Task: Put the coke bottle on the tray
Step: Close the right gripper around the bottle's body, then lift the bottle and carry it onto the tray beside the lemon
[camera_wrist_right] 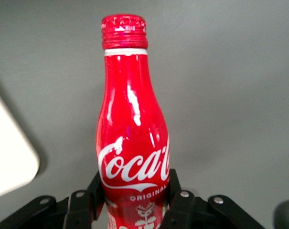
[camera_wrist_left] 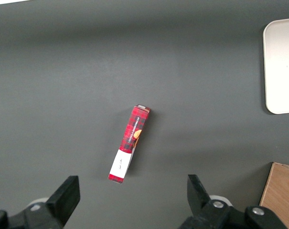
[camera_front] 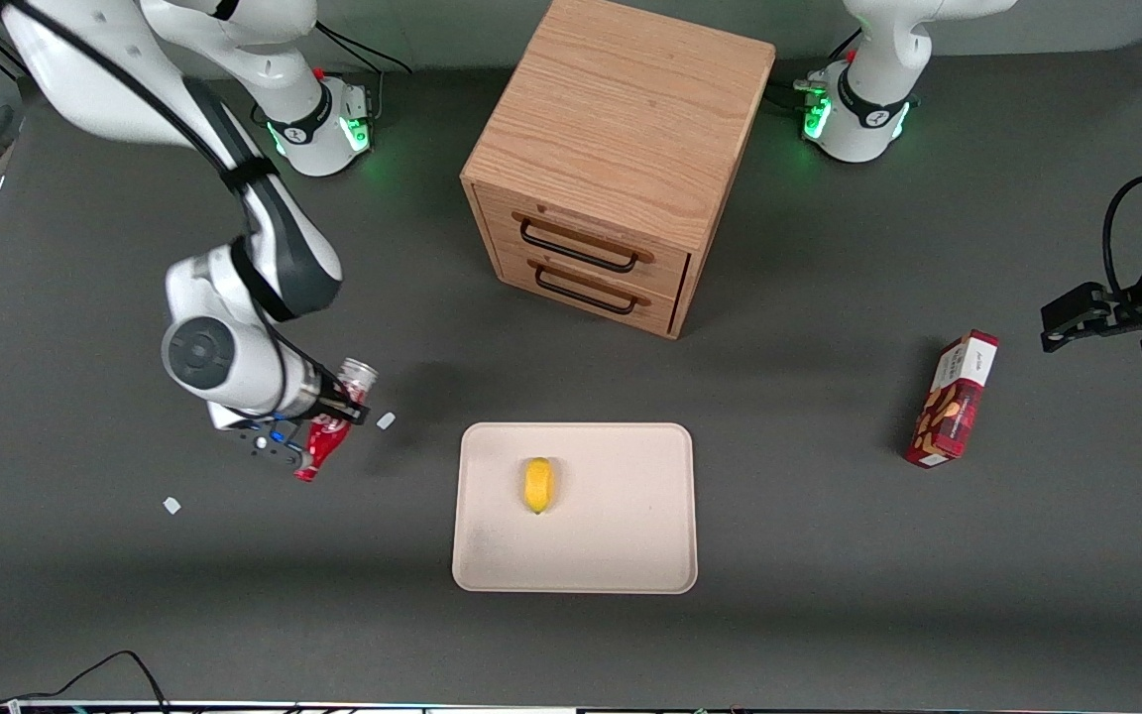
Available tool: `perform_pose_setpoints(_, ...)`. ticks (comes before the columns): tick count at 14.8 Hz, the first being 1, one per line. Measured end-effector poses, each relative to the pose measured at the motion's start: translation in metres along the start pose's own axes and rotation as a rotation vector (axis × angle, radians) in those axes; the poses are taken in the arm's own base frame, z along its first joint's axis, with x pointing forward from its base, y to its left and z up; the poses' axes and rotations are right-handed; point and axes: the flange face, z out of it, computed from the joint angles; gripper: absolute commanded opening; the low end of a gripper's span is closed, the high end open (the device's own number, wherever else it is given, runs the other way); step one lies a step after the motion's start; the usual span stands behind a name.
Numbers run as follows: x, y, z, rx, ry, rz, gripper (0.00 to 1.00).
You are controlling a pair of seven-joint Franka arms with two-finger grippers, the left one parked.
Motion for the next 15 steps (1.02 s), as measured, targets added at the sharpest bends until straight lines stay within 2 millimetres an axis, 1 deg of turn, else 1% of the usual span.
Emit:
perform_pose_setpoints(2,-0.009,0.005,-0.076,-0.021,-0.003,-0.059,0.00)
perform_pose_setpoints(4,-0.020,-0.002,-0.147,0.004,0.022,-0.120,0.00)
perform_pose_setpoints(5,-0.027,-0.009,-0.174,0.027,0.042,-0.150,0.00)
perform_pose_setpoints(6,-0.035,-0.018,-0.194,0.050,0.060,-0.181,0.00)
perform_pose_setpoints(7,-0.043,-0.029,-0.206,0.072,0.074,-0.212,0.00)
perform_pose_setpoints(8,-0.051,-0.044,-0.212,0.095,0.080,-0.245,0.00)
perform_pose_setpoints(9,-0.058,-0.061,-0.214,0.117,0.076,-0.278,0.00)
perform_pose_setpoints(10,-0.062,-0.079,-0.209,0.142,0.062,-0.309,0.00)
perform_pose_setpoints(11,-0.062,-0.096,-0.201,0.169,0.050,-0.327,0.00)
perform_pose_setpoints(13,-0.053,-0.126,-0.173,0.226,0.040,-0.324,0.00)
perform_pose_setpoints(15,-0.044,-0.152,-0.132,0.244,0.028,-0.316,0.00)
